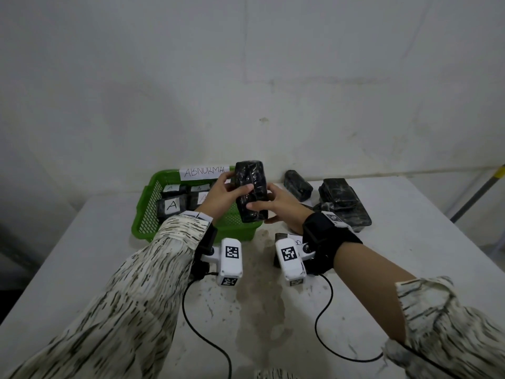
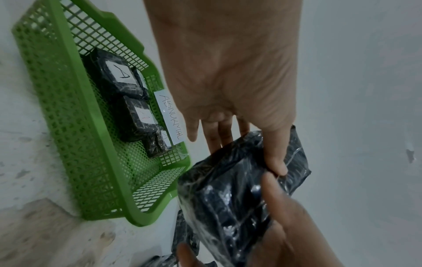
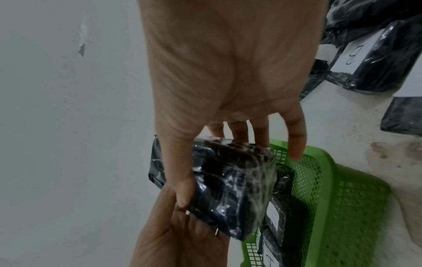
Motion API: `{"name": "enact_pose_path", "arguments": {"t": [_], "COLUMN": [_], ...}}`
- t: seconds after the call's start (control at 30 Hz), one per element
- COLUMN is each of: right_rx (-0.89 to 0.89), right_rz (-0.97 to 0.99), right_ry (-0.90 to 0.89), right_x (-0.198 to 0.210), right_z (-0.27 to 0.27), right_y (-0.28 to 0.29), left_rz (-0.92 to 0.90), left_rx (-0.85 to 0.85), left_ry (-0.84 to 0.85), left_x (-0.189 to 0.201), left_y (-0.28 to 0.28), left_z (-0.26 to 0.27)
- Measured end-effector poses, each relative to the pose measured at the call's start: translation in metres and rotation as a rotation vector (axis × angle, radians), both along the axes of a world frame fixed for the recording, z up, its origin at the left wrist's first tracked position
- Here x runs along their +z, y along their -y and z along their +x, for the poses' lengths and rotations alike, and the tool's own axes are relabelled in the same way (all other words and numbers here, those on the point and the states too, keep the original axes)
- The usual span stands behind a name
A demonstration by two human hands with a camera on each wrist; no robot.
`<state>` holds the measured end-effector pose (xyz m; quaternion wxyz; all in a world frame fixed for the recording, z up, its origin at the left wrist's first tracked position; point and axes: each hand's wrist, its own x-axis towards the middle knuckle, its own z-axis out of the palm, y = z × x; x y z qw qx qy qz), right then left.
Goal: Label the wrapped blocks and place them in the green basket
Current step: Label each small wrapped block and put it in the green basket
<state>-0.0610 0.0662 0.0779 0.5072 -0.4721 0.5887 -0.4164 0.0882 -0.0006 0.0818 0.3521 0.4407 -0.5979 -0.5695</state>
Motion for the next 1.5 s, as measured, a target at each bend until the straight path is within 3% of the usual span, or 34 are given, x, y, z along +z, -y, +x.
{"name": "enact_pose_path", "arguments": {"t": [0.2, 0.4, 0.6, 0.77, 0.87, 0.97, 1.07, 1.17, 1.5], "right_rx": [-0.041, -0.001, 0.020, -0.016, -0.103, -0.146, -0.100, -0.061, 0.017], "right_rz": [-0.028, -0.021, 0.012, -0.029, -0.132, -0.259, -0.303, -0.299, -0.393], "right_ry": [-0.003, -0.006, 0.012, -0.029, -0.143, -0.264, -0.269, -0.307, -0.356], "right_x": [0.004, 0.002, 0.000, 0.003, 0.000, -0.008, -0.013, -0.012, 0.000], "right_z": [-0.002, 0.001, 0.001, 0.000, 0.000, 0.000, -0.003, -0.006, -0.007], "right_y": [0.004, 0.004, 0.004, 0.006, 0.005, 0.006, 0.008, 0.010, 0.005], "left_rz": [0.020, 0.084, 0.025, -0.012, -0.079, 0.128, 0.204, 0.242, 0.208], "left_rx": [-0.061, -0.058, -0.067, -0.152, -0.073, 0.013, 0.089, 0.015, -0.086], "left_ry": [0.053, -0.038, -0.032, 0.076, 0.169, 0.011, -0.113, -0.191, -0.178], "left_x": [0.000, 0.005, 0.005, 0.004, 0.002, 0.006, 0.010, 0.012, 0.002], "left_y": [-0.001, -0.002, -0.003, -0.007, -0.006, -0.007, -0.005, -0.004, -0.008], "left_z": [0.003, 0.001, 0.002, 0.003, 0.001, -0.002, -0.001, 0.003, 0.004]}}
